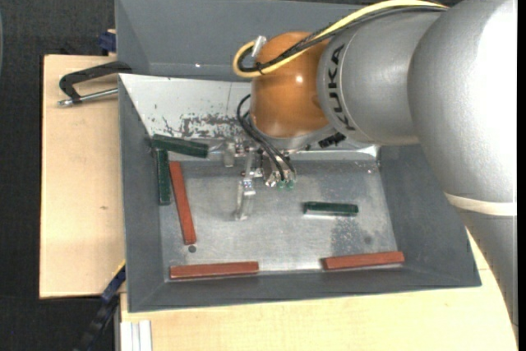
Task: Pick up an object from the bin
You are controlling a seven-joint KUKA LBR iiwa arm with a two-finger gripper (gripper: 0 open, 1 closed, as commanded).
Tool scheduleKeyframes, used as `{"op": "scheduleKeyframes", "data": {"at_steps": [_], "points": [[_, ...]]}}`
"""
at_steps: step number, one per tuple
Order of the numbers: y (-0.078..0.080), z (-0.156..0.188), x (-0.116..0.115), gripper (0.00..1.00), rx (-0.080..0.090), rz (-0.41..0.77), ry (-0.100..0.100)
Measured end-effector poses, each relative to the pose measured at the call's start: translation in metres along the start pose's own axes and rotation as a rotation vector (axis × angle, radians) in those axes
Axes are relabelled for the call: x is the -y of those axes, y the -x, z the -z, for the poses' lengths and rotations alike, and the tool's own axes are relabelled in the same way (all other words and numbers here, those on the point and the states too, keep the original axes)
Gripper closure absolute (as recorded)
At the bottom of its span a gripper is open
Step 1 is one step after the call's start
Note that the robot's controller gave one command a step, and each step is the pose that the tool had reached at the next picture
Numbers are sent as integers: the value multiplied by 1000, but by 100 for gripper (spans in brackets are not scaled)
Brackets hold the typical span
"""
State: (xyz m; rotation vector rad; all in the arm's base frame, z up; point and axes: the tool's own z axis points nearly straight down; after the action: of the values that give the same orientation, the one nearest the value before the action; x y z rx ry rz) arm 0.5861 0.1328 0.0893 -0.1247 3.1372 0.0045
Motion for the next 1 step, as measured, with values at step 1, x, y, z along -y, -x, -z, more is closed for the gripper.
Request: {"op": "scheduleKeyframes", "data": {"at_steps": [1], "points": [[5, 39, 53, 0, 2, 129, -2]]}}
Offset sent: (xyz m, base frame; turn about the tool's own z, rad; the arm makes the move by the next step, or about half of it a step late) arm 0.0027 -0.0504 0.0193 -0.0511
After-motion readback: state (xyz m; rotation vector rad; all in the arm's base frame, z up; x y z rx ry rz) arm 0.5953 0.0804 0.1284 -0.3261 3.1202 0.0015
